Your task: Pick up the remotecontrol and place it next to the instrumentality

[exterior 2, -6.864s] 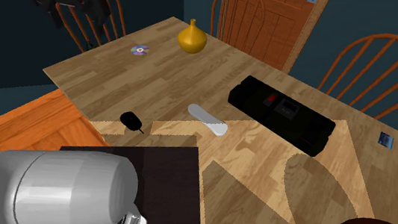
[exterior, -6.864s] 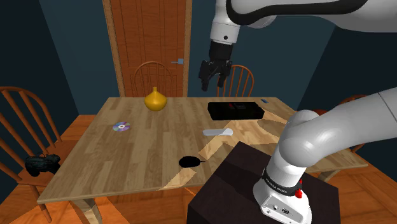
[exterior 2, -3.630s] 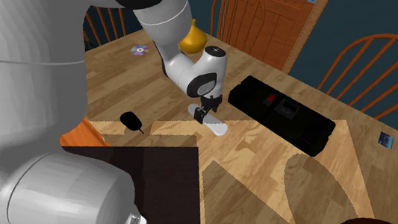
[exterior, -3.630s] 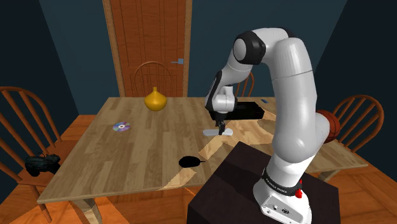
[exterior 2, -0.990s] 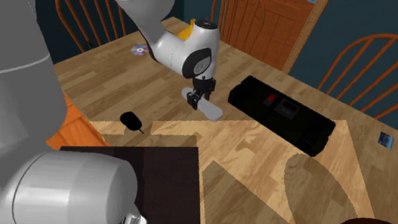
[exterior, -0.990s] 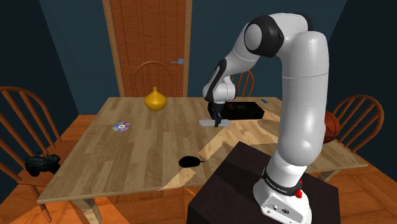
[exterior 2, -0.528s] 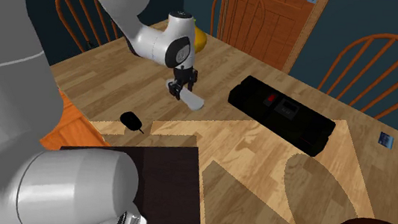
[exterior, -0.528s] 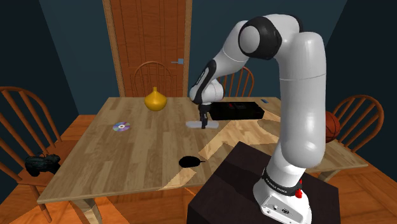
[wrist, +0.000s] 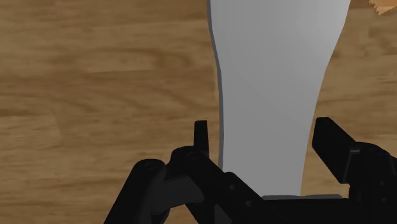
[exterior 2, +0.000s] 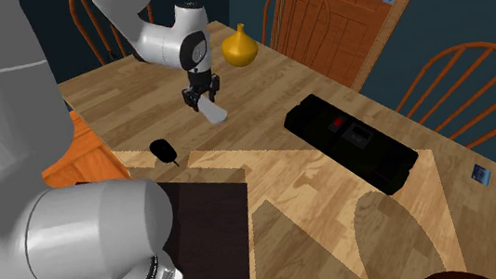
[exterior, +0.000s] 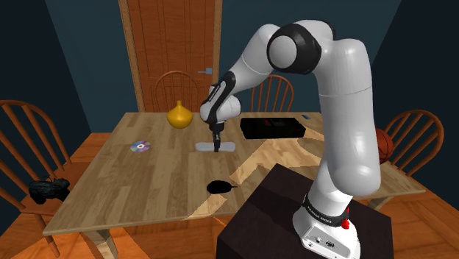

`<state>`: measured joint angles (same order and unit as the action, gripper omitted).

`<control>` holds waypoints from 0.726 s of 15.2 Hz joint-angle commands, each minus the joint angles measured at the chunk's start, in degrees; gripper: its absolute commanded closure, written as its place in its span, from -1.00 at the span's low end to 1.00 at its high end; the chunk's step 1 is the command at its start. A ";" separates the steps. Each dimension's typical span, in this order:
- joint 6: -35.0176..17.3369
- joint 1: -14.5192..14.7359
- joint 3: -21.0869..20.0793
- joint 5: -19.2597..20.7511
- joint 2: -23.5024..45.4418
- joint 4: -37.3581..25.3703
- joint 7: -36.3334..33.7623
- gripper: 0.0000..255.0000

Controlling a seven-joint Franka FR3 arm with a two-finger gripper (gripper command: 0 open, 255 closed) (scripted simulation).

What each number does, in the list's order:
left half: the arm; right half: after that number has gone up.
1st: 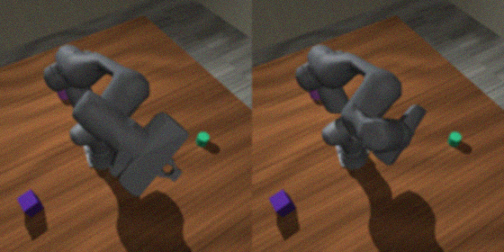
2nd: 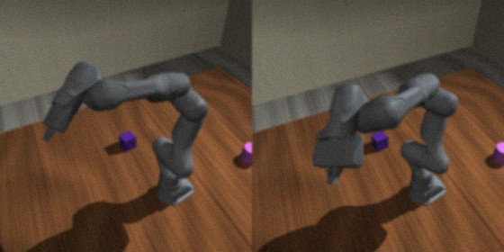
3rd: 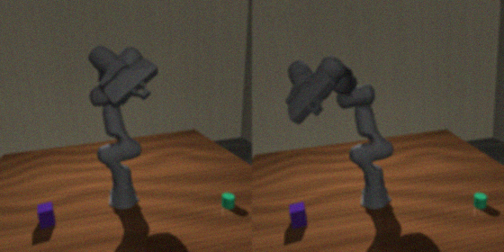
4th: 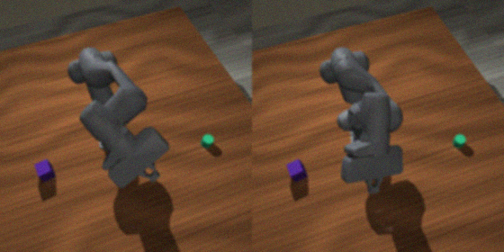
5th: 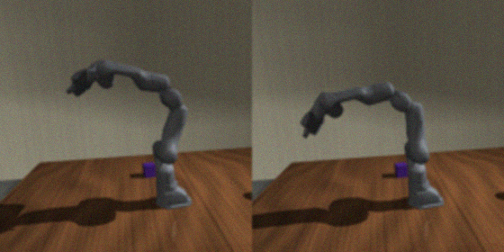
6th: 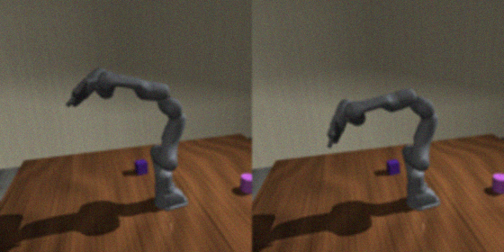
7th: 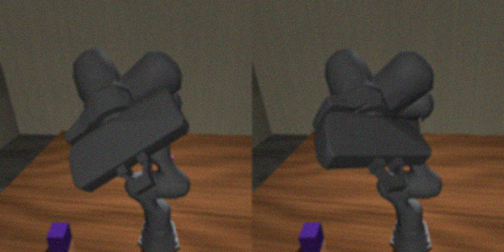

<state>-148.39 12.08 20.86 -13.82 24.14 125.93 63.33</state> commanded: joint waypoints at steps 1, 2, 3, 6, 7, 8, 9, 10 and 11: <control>0.63 1.60 -0.66 -0.06 1.37 -1.99 -2.52 1.00; 1.20 2.42 -0.93 -0.02 2.06 -3.23 -3.79 1.00; 1.80 3.20 -1.20 0.02 2.78 -4.54 -5.04 1.00; 3.78 5.40 -1.99 0.14 5.17 -8.86 -8.66 1.00; 4.50 6.08 -2.24 0.18 6.04 -10.43 -9.82 1.00; 5.25 6.73 -2.49 0.21 6.94 -12.08 -10.96 1.00; 6.04 7.36 -2.73 0.24 7.89 -13.80 -12.09 1.00; 6.86 7.96 -2.97 0.28 8.87 -15.59 -13.20 1.00; 7.72 8.52 -3.20 0.31 9.89 -17.46 -14.28 1.00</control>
<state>-141.43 20.04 17.81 -13.59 33.35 109.91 50.07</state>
